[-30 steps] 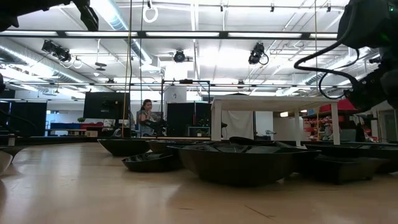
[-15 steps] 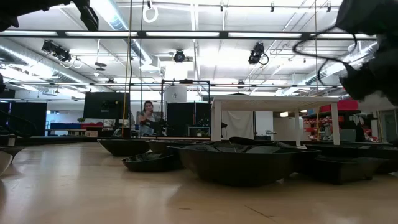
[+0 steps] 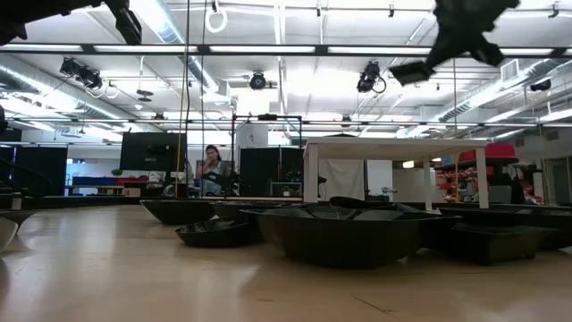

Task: Pick & Place Mini shaped plates
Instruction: Stack the square plate on top of the square plate on the shelf, then stack the drop shaped plate on top of the drop shaped plate on the shelf

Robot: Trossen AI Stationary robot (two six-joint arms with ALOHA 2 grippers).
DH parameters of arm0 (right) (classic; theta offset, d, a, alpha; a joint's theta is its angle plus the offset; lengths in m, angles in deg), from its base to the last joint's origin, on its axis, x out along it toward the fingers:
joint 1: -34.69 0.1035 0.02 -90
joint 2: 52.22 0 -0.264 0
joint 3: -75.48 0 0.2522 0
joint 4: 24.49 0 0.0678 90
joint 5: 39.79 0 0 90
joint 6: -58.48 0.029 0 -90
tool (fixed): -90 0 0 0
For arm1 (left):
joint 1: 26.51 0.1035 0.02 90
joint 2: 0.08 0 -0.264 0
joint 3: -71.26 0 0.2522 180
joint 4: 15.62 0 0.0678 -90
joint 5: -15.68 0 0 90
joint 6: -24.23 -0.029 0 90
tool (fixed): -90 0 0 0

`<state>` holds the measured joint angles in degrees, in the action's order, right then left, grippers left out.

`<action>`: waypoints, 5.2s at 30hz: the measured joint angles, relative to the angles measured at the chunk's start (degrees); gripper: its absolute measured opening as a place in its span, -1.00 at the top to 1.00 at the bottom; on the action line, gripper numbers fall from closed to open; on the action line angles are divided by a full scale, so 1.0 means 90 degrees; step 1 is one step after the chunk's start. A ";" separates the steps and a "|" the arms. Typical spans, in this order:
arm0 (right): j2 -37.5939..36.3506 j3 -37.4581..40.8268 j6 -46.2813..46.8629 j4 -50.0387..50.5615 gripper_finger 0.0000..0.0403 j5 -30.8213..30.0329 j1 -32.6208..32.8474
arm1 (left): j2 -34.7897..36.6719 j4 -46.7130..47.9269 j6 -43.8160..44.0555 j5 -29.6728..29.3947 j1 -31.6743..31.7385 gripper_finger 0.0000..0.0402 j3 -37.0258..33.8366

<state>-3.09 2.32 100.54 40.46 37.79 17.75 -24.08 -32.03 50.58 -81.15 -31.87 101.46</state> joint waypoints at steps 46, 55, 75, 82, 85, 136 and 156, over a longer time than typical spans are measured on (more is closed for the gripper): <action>0.3796 -0.1583 -0.3624 0.0377 0.99 0.3603 -0.5989 | -0.0001 -0.0002 0.0002 0.0002 -0.0001 0.79 0.0002; 0.3807 -0.1583 -0.3616 0.0382 0.89 0.3606 -0.5987 | 0.0001 -0.0002 0.0002 0.0000 0.0001 0.79 0.0002; 0.3211 -0.1578 -0.4541 -0.0180 0.54 0.2886 -0.5077 | 0.0001 -0.0002 0.0002 0.0002 -0.0001 0.79 0.0002; 0.2615 -0.1578 -0.4620 -0.0167 0.74 0.1519 -0.2698 | 0.0000 0.0001 0.0002 0.0002 -0.0001 0.79 0.0001; 0.2529 -0.1578 -0.4301 -0.0161 0.82 0.1049 -0.1503 | 0.0001 -0.0002 0.0002 0.0002 -0.0001 0.79 0.0000; 0.5150 0.3228 0.0278 -0.7227 0.83 -0.2068 0.1888 | 0.0001 0.0000 0.0004 0.0002 0.0001 0.79 0.0001; 0.2556 0.3228 0.0887 -0.5761 0.99 -0.1676 0.2786 | 0.0001 -0.0001 0.0002 0.0002 0.0000 0.79 0.0000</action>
<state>19.91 31.37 108.52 -11.39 22.71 42.82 -24.06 -32.04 50.60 -81.13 -31.87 101.46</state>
